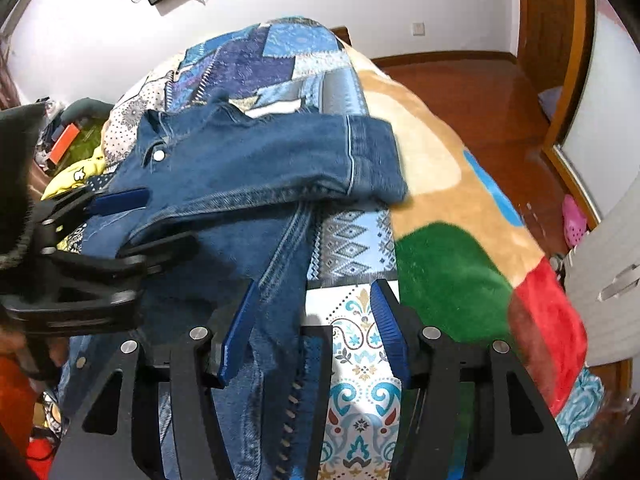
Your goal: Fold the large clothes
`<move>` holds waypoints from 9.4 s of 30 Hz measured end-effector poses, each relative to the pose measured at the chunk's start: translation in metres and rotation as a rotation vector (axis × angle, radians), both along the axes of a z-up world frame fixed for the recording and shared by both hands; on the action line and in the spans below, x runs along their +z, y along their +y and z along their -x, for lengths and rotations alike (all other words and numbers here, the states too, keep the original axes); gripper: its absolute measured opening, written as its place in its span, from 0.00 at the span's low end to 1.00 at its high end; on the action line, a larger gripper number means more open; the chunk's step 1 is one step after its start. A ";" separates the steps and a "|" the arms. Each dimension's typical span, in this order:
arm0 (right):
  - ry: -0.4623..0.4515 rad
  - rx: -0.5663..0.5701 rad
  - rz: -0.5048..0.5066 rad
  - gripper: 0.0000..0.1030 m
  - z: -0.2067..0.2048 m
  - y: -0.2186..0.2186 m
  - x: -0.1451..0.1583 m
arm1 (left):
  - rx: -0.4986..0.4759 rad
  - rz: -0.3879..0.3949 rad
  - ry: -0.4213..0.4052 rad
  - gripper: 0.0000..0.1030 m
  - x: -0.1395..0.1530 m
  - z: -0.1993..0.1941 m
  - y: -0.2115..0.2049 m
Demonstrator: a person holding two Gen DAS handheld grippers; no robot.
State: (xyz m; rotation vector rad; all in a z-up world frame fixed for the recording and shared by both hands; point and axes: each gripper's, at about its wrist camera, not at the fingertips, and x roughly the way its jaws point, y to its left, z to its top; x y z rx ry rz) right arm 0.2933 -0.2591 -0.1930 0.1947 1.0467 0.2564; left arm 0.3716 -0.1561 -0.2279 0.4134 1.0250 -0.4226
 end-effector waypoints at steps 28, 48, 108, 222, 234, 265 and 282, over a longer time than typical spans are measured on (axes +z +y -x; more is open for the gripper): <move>0.063 0.100 0.120 0.52 -0.041 0.052 -0.027 | 0.427 0.301 -0.050 0.14 0.024 0.028 0.219; 0.086 0.066 0.193 0.55 -0.034 0.060 -0.031 | 0.579 0.240 -0.037 0.65 0.006 0.052 0.274; 0.052 0.002 0.084 0.66 -0.099 0.042 -0.010 | 0.831 0.322 0.018 0.99 -0.024 -0.028 0.439; -0.043 0.003 -0.113 0.12 0.109 0.038 0.024 | 0.822 0.604 -0.031 0.11 0.003 0.249 0.355; -0.304 0.137 -0.032 0.11 0.022 0.080 0.100 | 0.720 0.677 -0.234 0.10 0.087 0.164 0.366; -0.187 -0.023 0.151 0.67 -0.210 0.122 0.025 | 0.909 0.406 -0.029 0.55 -0.012 -0.095 0.426; -0.224 0.343 0.111 0.84 -0.120 0.193 0.047 | 0.575 0.233 0.020 0.93 0.009 -0.064 0.339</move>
